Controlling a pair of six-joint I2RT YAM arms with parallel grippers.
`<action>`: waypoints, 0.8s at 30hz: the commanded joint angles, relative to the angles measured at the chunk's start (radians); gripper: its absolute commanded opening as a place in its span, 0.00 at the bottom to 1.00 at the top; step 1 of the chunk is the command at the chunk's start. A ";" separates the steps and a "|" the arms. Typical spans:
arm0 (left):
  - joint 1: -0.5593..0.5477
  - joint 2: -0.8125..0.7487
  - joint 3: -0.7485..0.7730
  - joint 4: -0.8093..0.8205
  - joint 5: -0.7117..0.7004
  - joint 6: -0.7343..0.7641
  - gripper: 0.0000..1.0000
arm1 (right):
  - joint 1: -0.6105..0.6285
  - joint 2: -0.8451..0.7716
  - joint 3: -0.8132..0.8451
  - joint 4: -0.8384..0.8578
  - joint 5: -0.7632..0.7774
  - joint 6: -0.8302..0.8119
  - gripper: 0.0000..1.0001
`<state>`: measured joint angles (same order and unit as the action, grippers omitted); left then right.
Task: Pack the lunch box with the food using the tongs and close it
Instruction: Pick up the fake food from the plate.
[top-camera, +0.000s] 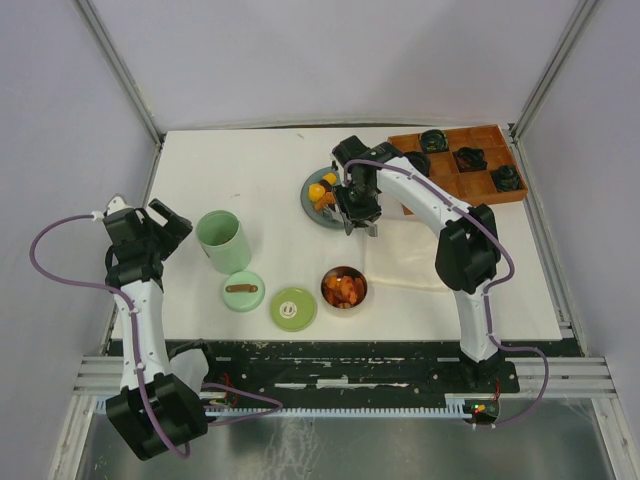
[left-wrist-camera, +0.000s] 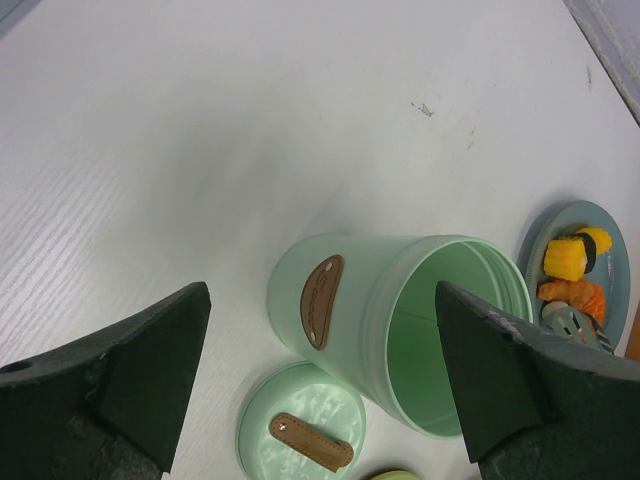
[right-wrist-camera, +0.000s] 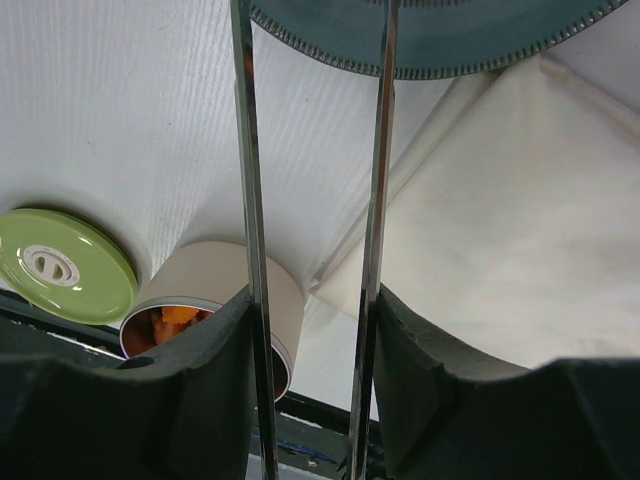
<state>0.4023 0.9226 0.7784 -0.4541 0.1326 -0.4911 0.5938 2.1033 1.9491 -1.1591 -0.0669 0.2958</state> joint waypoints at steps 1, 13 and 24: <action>0.003 -0.001 0.004 0.040 -0.002 -0.014 0.99 | 0.000 -0.021 0.012 0.037 0.020 0.017 0.49; 0.004 0.003 0.004 0.040 0.001 -0.015 0.99 | -0.001 -0.060 0.013 0.043 0.036 0.025 0.38; 0.004 -0.006 0.002 0.036 -0.005 -0.016 0.99 | -0.001 -0.109 -0.023 0.058 0.044 0.034 0.37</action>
<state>0.4023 0.9249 0.7784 -0.4545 0.1322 -0.4911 0.5938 2.0727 1.9369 -1.1423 -0.0433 0.3153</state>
